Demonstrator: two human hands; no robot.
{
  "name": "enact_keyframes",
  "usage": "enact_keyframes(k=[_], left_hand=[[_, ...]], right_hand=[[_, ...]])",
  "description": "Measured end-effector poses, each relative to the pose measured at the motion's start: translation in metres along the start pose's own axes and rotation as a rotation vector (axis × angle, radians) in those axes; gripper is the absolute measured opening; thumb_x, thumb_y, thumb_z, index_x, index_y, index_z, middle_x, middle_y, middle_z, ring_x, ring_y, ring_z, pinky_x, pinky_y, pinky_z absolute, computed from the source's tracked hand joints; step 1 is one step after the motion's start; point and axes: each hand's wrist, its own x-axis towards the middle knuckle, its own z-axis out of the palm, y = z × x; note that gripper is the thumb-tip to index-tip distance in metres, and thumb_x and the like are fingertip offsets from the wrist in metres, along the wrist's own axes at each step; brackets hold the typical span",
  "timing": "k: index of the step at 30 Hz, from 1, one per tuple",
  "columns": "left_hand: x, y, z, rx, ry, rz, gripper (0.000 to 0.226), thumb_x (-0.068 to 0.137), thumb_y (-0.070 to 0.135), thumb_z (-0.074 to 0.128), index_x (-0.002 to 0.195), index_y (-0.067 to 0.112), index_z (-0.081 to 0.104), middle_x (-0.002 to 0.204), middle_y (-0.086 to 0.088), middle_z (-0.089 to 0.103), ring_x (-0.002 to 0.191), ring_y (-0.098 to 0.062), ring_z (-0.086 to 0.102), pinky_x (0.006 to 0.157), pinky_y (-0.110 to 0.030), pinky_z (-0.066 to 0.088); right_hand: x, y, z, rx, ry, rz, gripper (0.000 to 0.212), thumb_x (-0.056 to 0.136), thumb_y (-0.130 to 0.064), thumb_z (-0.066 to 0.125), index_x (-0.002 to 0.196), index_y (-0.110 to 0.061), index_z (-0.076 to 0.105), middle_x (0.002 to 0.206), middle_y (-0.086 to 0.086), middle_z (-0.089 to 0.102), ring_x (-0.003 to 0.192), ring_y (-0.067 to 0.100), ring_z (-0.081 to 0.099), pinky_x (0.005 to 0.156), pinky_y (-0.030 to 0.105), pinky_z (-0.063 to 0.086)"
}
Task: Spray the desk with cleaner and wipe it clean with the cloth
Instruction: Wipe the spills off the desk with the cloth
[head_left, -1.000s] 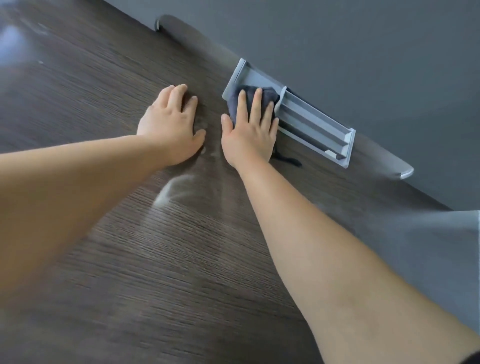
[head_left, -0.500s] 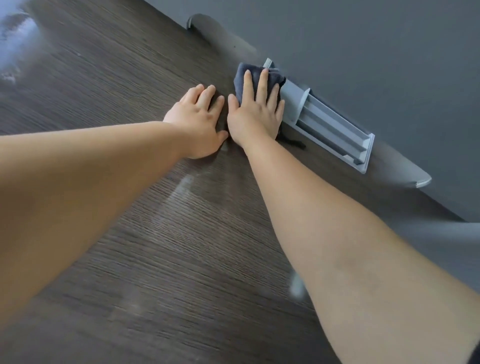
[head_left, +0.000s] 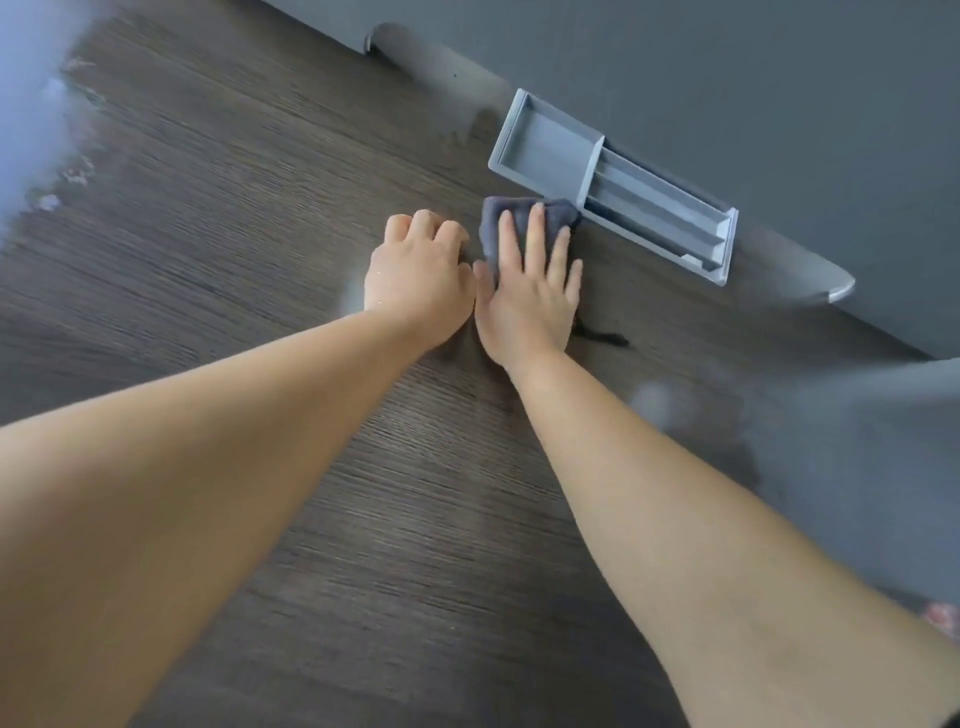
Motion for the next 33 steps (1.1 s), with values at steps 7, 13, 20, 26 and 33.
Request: enact_keyframes(k=[7, 13, 20, 26, 33], left_hand=[[-0.039, 0.041, 0.027, -0.019, -0.086, 0.107, 0.033, 0.092, 0.025, 0.044, 0.124, 0.017, 0.051, 0.130, -0.006, 0.046, 0.122, -0.029, 0.036, 0.093, -0.038, 0.037], [-0.061, 0.081, 0.055, 0.026, -0.144, 0.182, 0.035, 0.091, 0.027, 0.044, 0.123, 0.018, 0.051, 0.129, -0.004, 0.047, 0.122, -0.027, 0.037, 0.095, -0.035, 0.034], [-0.075, 0.115, 0.082, 0.139, -0.168, 0.118, 0.042, 0.091, 0.034, 0.042, 0.130, 0.017, 0.045, 0.138, -0.005, 0.038, 0.129, -0.030, 0.029, 0.113, -0.045, 0.016], [-0.081, 0.140, 0.097, 0.255, -0.260, 0.211, 0.055, 0.091, 0.038, 0.041, 0.141, 0.018, 0.030, 0.152, -0.008, 0.017, 0.140, -0.032, 0.010, 0.116, -0.047, 0.008], [-0.071, 0.162, 0.094, 0.432, -0.369, 0.168, 0.071, 0.081, 0.067, 0.039, 0.132, 0.018, 0.036, 0.139, -0.008, 0.027, 0.126, -0.035, 0.024, 0.108, -0.052, 0.023]], right_hand=[[-0.040, 0.136, -0.004, -0.031, -0.010, 0.189, 0.054, 0.100, -0.043, 0.027, 0.151, -0.030, 0.014, 0.160, -0.002, 0.002, 0.146, 0.028, 0.006, 0.117, 0.048, 0.010], [-0.070, 0.120, 0.004, 0.044, 0.039, 0.289, 0.056, 0.100, -0.044, 0.025, 0.152, -0.028, 0.012, 0.160, 0.001, 0.001, 0.146, 0.030, 0.004, 0.115, 0.049, 0.008], [-0.064, 0.223, -0.005, -0.020, -0.007, 0.148, 0.055, 0.099, -0.046, 0.026, 0.151, -0.029, 0.019, 0.160, -0.001, 0.006, 0.146, 0.029, 0.010, 0.116, 0.051, 0.014], [-0.023, 0.201, -0.008, 0.033, -0.032, 0.182, 0.057, 0.100, -0.049, 0.021, 0.152, -0.030, 0.006, 0.160, -0.001, -0.006, 0.146, 0.029, -0.003, 0.116, 0.049, 0.004], [-0.019, 0.247, -0.013, -0.007, -0.015, 0.028, 0.056, 0.099, -0.050, 0.027, 0.151, -0.032, 0.013, 0.160, -0.004, 0.000, 0.147, 0.027, 0.002, 0.116, 0.049, 0.008]])
